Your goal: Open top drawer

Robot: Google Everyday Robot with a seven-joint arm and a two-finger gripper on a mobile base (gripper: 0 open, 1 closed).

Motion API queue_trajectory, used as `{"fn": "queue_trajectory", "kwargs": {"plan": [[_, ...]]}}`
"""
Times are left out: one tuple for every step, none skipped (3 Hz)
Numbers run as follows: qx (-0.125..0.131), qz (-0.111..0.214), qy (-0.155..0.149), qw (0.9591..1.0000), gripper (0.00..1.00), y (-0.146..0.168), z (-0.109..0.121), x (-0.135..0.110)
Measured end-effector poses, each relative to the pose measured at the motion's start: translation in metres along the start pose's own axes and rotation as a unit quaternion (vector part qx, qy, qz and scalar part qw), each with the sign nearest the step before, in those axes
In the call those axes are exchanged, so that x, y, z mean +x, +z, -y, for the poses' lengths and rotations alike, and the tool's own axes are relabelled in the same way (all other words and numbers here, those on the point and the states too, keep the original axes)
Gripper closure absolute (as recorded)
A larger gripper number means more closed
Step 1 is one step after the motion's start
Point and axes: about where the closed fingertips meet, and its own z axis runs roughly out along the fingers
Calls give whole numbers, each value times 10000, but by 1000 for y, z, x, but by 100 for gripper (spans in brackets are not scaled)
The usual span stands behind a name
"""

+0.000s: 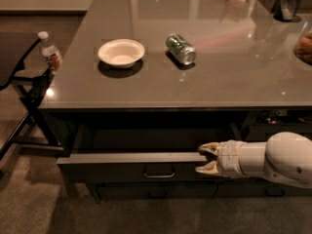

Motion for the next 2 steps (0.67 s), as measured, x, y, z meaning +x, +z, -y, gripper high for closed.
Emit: {"fn": "queue_trajectory", "kwargs": {"plan": [[0,0,0,10000,100,-1,0,0],[0,0,0,10000,94,-1,0,0]]}}
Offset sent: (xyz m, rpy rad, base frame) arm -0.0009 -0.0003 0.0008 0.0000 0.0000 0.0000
